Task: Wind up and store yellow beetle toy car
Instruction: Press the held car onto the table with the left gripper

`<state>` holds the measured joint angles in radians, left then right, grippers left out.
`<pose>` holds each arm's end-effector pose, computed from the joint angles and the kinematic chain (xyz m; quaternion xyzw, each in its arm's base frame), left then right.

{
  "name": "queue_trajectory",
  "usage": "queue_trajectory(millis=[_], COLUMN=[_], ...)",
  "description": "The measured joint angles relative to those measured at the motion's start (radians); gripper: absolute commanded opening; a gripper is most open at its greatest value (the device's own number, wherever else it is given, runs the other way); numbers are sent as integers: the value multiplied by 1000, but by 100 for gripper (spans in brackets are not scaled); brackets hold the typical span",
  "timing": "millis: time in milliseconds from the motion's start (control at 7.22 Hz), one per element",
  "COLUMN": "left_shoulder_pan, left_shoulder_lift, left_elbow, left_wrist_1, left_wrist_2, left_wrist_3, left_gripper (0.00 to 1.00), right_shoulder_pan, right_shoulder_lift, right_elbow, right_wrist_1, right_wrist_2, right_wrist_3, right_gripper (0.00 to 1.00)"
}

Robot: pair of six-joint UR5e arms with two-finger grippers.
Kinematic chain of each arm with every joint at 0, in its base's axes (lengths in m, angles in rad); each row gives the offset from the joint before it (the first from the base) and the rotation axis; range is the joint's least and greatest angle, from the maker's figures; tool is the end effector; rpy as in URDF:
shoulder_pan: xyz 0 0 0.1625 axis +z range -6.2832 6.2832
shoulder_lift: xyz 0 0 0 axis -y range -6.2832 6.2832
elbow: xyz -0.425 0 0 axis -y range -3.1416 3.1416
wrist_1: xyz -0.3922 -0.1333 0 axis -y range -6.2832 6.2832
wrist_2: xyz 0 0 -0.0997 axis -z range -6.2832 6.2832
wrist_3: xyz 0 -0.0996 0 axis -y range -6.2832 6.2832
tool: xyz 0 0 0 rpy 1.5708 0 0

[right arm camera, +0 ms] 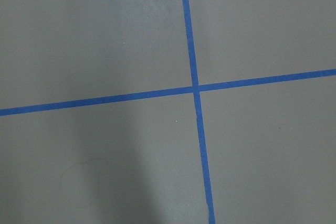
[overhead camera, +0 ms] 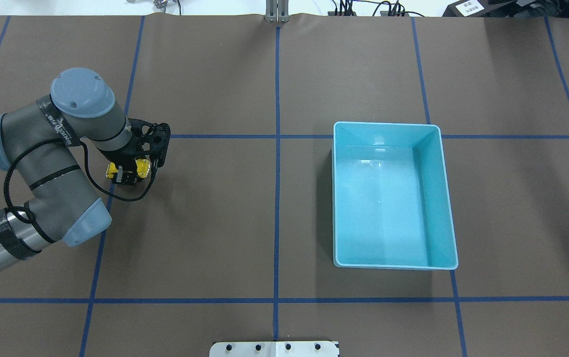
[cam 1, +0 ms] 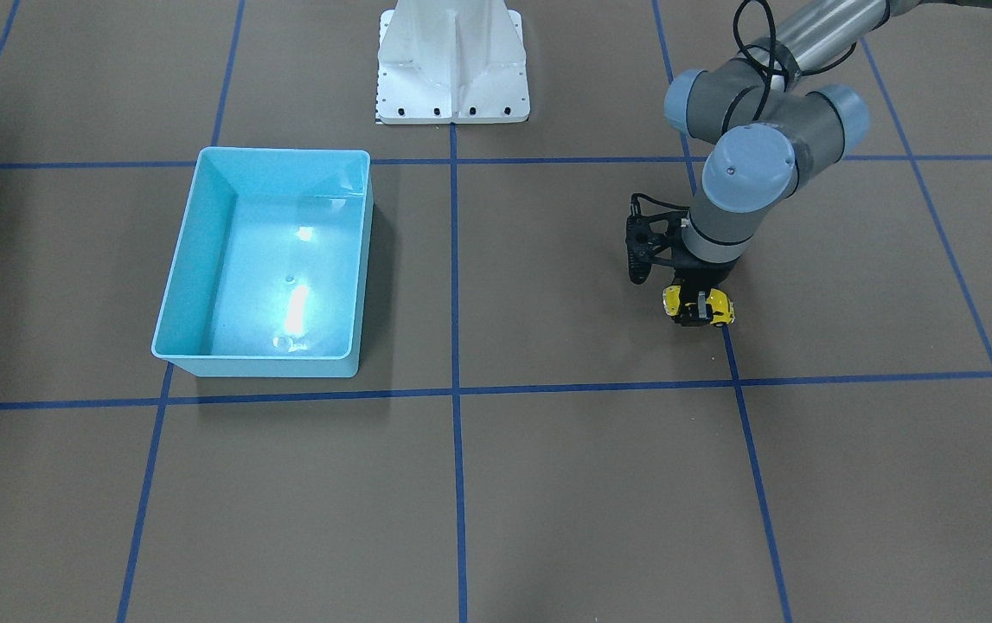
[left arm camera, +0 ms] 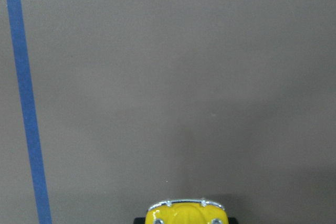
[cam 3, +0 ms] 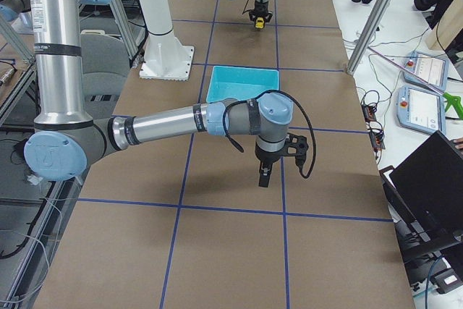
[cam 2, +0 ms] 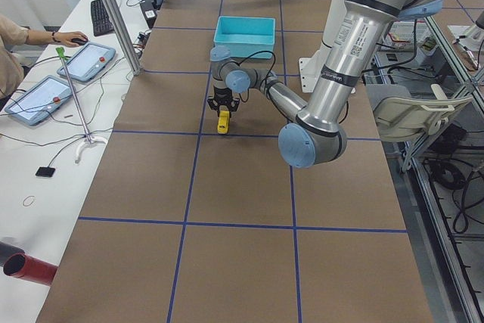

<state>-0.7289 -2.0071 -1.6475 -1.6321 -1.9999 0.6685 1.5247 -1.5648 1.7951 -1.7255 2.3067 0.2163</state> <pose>0.4268 -0.5043 0.3771 0.2580 0.2274 0.6862 0.6410 0.0438 -0.4919 0.5641 -0.0121 -0.3610 0.0657 0.9302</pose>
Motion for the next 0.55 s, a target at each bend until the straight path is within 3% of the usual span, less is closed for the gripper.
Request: queue_trajectory(millis=[554], left_shoulder_pan=[0], left_shoulder_lift=[7], left_elbow=[29], left_wrist_1=[-44], left_wrist_2=[-14], left_wrist_3=[2], left_gripper=[0], right_shoulder_pan=[0], right_shoulder_lift=[-2], right_elbow=[0], right_wrist_1=[1], right_wrist_2=[0], right_wrist_3=[0], right_gripper=[100])
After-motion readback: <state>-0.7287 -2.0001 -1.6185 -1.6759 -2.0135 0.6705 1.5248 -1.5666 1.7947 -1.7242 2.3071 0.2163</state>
